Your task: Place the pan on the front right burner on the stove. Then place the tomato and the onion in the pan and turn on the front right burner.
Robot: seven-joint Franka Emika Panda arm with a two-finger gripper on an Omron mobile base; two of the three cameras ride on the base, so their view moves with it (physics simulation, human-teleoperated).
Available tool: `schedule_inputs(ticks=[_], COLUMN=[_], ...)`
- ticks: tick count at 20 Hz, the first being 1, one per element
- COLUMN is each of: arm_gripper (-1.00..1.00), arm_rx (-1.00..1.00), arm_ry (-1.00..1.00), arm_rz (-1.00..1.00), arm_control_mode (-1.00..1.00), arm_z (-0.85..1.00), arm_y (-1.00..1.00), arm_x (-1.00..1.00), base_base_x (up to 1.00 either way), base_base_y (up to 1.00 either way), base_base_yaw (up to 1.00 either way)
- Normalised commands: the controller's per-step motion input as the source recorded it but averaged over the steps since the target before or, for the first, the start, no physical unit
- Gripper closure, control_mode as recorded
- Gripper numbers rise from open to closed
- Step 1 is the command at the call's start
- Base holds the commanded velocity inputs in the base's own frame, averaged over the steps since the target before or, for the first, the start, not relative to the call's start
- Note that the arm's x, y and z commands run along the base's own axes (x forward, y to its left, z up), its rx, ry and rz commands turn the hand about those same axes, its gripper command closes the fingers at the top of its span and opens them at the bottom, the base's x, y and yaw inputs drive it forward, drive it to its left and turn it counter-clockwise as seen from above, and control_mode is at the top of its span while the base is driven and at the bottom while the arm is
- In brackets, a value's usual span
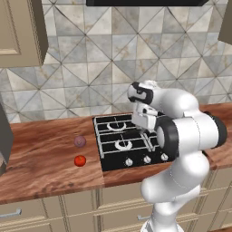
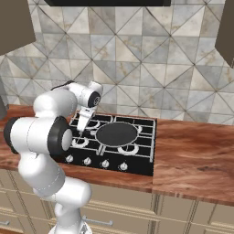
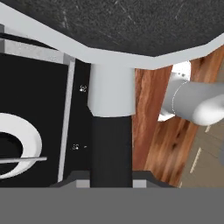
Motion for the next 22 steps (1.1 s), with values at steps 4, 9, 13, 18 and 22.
schedule_inputs(ticks=[4,9,13,18,22], arm_gripper=[1.00,1.00,1.00,1.00,1.00], arm_rx=[-0.03,0.00,0.00,0.00,0.03], arm_ry=[0.00,-0.04,-0.04,0.00,0.00], arm_rz=[0.00,0.00,0.00,0.00,0.00], arm_control_mode=[-1.00,-1.00,-1.00,-1.00,-1.00], arm_z=[-0.15,-0.03,-0.05,-0.14,-0.09], arm_y=[-0.34,-0.19,-0.01,0.00,0.00], arm_x=[0.00,0.05,0.01,0.01,0.07], base_base_x=[0.00,0.00,0.00,0.00,0.00], base_base_y=[0.00,0.00,0.00,0.00,0.00], base_base_yaw=[0.00,0.00,0.00,0.00,0.00])
